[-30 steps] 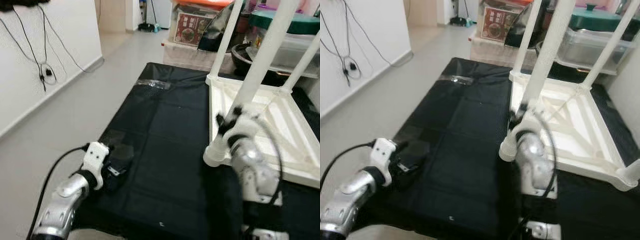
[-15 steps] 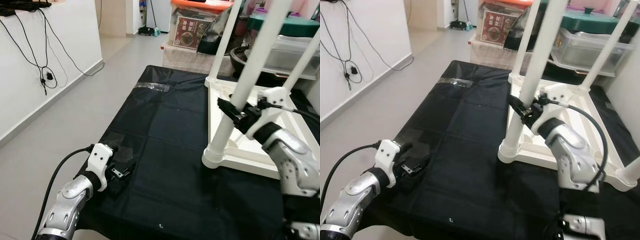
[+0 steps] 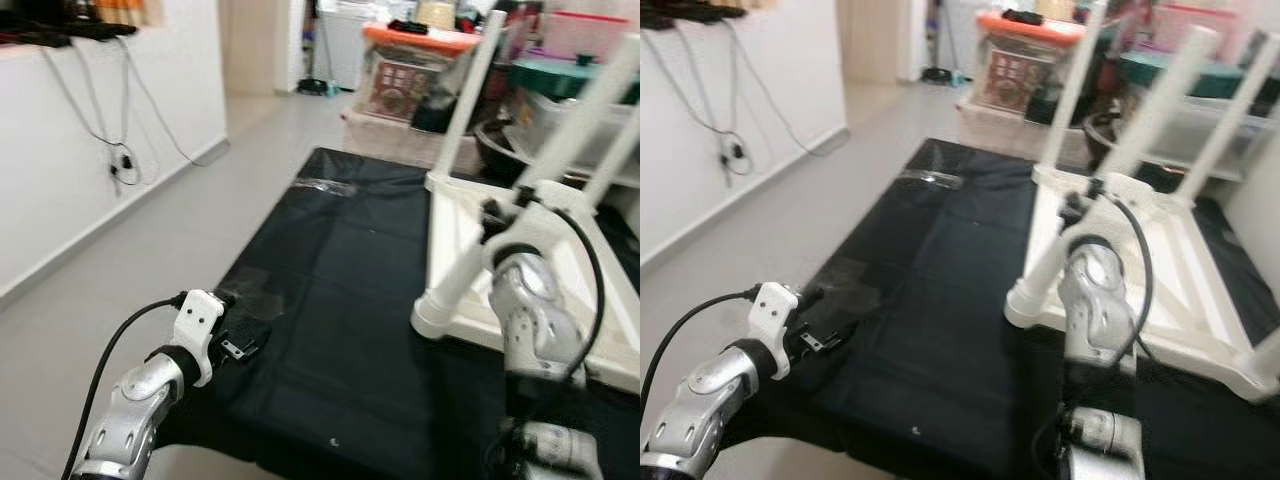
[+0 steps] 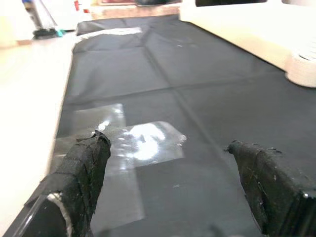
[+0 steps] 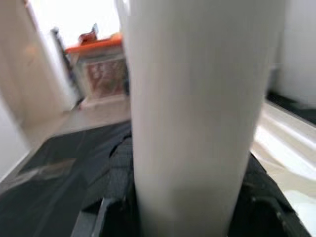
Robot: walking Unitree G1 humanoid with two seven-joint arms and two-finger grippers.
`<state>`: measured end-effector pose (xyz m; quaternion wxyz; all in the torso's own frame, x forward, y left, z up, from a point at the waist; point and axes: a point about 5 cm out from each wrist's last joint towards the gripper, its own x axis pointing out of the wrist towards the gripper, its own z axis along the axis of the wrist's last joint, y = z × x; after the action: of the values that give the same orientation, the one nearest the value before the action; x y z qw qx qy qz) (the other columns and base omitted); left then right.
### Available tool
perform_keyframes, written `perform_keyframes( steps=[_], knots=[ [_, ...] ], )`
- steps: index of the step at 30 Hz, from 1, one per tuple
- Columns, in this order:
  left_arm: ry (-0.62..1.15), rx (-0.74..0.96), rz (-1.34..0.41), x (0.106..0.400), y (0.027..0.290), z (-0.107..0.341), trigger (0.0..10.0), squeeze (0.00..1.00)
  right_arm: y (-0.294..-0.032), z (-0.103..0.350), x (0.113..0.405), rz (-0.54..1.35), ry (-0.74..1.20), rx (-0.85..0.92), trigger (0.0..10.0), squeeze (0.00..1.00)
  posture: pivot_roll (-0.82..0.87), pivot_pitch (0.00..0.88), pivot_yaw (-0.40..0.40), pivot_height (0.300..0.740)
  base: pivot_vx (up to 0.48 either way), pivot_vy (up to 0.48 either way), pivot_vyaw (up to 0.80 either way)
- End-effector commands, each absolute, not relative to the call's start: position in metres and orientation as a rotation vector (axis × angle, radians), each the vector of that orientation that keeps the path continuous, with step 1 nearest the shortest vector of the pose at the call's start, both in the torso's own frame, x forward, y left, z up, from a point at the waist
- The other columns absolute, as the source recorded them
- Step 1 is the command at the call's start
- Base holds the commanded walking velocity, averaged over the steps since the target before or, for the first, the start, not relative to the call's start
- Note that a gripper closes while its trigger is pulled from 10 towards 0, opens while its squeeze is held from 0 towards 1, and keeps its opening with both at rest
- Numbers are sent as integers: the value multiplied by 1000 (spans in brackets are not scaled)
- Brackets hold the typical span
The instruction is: Building children table
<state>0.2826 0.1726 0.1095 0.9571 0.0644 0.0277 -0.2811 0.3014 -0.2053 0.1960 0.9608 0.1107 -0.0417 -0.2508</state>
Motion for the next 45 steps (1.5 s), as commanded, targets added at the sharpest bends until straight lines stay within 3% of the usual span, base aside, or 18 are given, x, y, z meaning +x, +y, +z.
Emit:
perform_keyframes(
  steps=[1,4,5,7,8,9,11,12,16,19,21,22,26,28,38,39,40,45],
  knots=[
    [59,136,-593,284,170,110,10000,0,-201,151,290,-554,167,185,0,0,60,0,-64,740,0,0,0],
    [61,138,-596,286,170,109,10000,0,-192,151,290,-499,171,184,0,0,48,0,-60,740,0,0,0],
    [62,140,-599,288,169,109,10000,0,-186,153,293,-437,172,181,10000,0,41,0,-61,740,0,0,0],
    [63,142,-601,289,169,109,10000,0,-182,155,296,-402,174,179,10000,0,41,0,-61,740,0,0,0],
    [61,142,-602,290,169,109,10000,0,-185,163,299,-385,133,170,10000,835,45,0,-63,740,0,0,0],
    [59,142,-601,291,169,110,10000,0,-192,173,302,-391,93,154,10000,1000,50,0,-66,740,0,0,0],
    [58,143,-601,291,169,110,10000,0,-200,184,308,-383,59,134,10000,1000,56,0,-68,740,0,0,0],
    [57,143,-601,291,169,110,10000,0,-206,192,311,-377,39,121,10000,0,56,0,-68,740,0,0,0],
    [56,143,-600,290,170,110,10000,0,-211,202,313,-370,7,111,10000,0,69,0,-70,740,0,0,0],
    [58,147,-598,290,173,111,10000,0,-219,226,320,-207,-120,81,10000,0,76,0,-66,740,0,0,0],
    [56,151,-599,291,174,111,10000,0,-223,236,325,104,-173,25,10000,0,82,0,-72,740,0,0,0],
    [56,151,-599,291,174,111,10000,0,-223,236,325,104,-173,25,10000,0,82,0,-72,740,0,0,0],
    [47,143,-605,291,170,112,10000,0,-223,225,325,334,-124,-46,10000,0,88,0,-76,740,0,0,0],
    [42,145,-608,290,167,111,10000,0,-224,201,332,451,11,-85,10000,0,108,0,-94,740,0,0,0],
    [55,169,-535,287,183,111,10000,0,-205,174,340,391,165,-183,10000,0,125,0,-97,740,0,0,0],
    [55,177,-503,288,189,111,10000,0,-200,173,340,364,165,-153,10000,255,124,0,-96,740,0,0,0],
    [54,192,-461,291,197,113,10000,0,-196,172,340,339,149,-107,10000,1000,123,0,-98,740,0,0,0],
    [32,214,-347,303,216,122,10000,0,-186,162,333,308,129,7,10000,1000,125,0,-87,740,0,0,0]
  ],
)
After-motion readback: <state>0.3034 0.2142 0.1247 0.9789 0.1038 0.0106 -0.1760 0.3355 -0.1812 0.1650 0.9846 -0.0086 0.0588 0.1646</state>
